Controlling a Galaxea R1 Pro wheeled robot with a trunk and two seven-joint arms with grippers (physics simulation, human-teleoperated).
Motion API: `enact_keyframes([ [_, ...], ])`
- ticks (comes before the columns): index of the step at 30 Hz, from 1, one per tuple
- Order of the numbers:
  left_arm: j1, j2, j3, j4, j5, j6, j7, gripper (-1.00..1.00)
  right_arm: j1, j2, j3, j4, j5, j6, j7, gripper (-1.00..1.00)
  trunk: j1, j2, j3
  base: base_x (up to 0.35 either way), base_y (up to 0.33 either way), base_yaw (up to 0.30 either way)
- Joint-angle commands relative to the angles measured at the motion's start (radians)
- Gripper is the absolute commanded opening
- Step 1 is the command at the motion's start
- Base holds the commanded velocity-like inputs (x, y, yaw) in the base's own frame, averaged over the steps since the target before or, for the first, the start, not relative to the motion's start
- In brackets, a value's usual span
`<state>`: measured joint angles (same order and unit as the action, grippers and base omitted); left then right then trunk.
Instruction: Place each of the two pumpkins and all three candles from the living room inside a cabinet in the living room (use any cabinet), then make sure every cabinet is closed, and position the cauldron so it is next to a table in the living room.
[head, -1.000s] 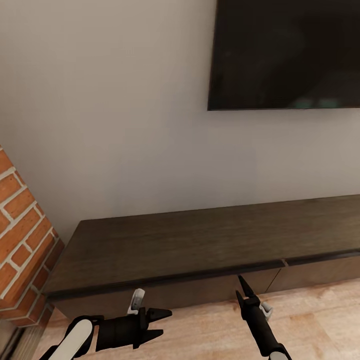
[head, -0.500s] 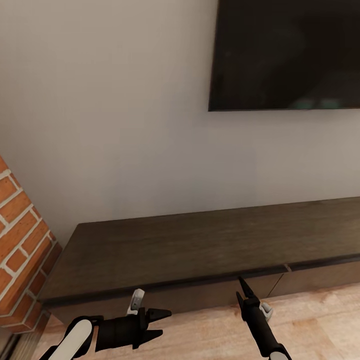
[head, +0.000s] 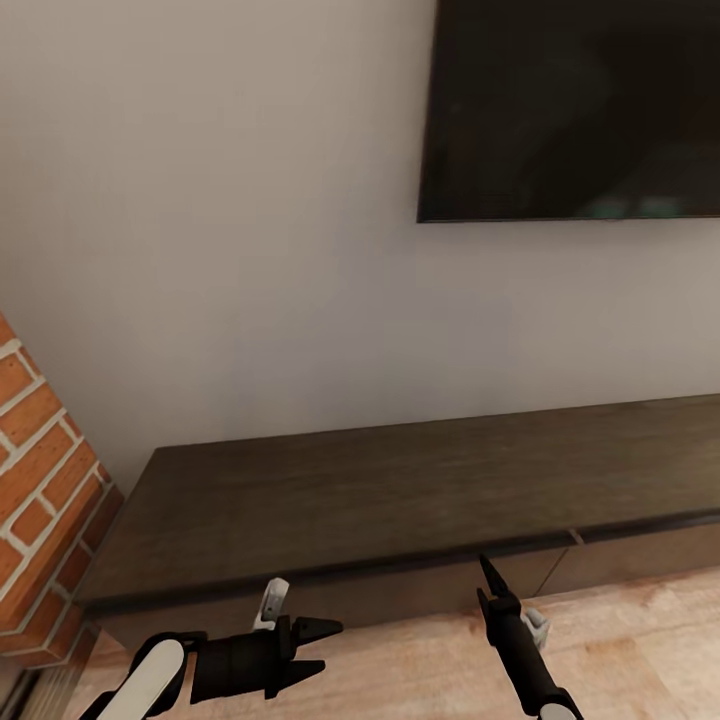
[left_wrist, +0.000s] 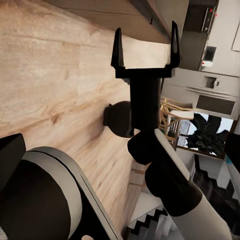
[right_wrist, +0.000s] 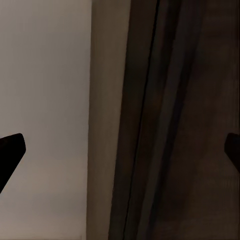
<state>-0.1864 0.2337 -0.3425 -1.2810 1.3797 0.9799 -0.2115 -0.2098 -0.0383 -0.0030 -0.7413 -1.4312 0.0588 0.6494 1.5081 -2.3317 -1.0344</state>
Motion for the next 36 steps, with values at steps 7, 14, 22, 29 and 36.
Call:
enact_keyframes([
  [7, -0.001, -0.001, 0.000, 0.005, -0.010, 0.000, -0.009, 1.00, 0.000, 0.000, 0.000, 0.000, -0.010, 0.005, -0.011, 1.00, 0.000, 0.000, -0.001, 0.090, 0.000, 0.000],
  [14, -0.001, 0.000, 0.000, 0.005, -0.009, 0.000, -0.009, 1.00, 0.000, 0.000, 0.000, 0.003, -0.011, 0.007, -0.014, 1.00, 0.000, 0.000, -0.001, 0.007, 0.000, 0.000],
  [22, -0.001, 0.001, 0.000, 0.005, -0.008, 0.000, -0.009, 1.00, -0.001, 0.000, 0.000, 0.004, -0.011, 0.008, -0.054, 1.00, 0.000, 0.000, -0.001, 0.000, 0.000, 0.000],
  [29, -0.001, 0.002, 0.003, 0.005, -0.003, 0.001, -0.011, 1.00, 0.000, 0.000, 0.000, 0.005, -0.011, 0.007, -0.057, 1.00, 0.000, 0.000, -0.001, 0.000, 0.000, 0.000],
  [36, -0.001, 0.006, 0.005, 0.005, -0.006, 0.000, -0.060, 1.00, -0.001, 0.000, 0.000, 0.005, -0.011, 0.007, -0.057, 1.00, 0.000, 0.000, -0.001, 0.000, 0.000, 0.000],
])
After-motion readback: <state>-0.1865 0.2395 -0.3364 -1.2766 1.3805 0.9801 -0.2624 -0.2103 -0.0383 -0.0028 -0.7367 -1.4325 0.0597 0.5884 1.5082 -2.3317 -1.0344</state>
